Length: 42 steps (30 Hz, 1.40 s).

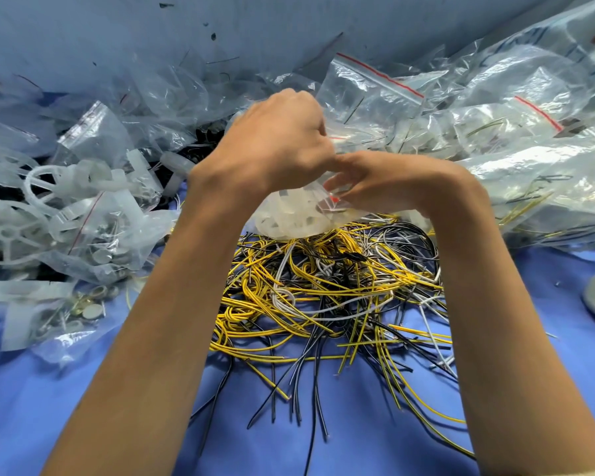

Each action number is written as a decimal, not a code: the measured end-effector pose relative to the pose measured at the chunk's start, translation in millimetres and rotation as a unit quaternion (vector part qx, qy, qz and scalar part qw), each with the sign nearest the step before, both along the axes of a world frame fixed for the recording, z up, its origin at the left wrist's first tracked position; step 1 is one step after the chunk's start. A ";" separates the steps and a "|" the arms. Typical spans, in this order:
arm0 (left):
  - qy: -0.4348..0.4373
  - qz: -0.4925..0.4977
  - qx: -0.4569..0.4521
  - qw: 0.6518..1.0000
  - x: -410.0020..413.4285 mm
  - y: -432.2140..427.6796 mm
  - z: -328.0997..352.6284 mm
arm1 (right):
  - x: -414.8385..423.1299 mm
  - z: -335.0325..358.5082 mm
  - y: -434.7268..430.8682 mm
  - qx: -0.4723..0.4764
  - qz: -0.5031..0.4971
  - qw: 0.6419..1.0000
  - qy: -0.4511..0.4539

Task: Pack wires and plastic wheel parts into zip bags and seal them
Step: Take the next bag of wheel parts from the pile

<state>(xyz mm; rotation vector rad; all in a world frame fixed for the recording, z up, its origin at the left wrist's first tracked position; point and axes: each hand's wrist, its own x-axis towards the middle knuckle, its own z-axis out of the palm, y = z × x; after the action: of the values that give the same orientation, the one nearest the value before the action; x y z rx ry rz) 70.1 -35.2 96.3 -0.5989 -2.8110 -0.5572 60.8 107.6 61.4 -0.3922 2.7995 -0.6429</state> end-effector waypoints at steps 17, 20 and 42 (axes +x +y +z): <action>-0.014 0.043 -0.067 0.997 -10.6 1.4 -14.5 | 1.3 3.0 4.6 0.011 -0.016 0.999 0.044; -0.011 0.045 -0.083 0.996 -9.2 -1.1 -11.6 | -4.5 -1.1 6.2 0.009 -0.017 0.999 0.036; -0.013 0.086 -0.106 0.990 -18.0 -26.7 -2.3 | 6.3 7.5 12.9 -0.119 -0.059 0.981 0.142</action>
<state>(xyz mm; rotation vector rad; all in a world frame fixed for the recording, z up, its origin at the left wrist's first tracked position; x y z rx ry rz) 52.2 -61.9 94.0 -0.3803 -2.9316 -0.2364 67.1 120.5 69.0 -0.3914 3.0421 -1.0287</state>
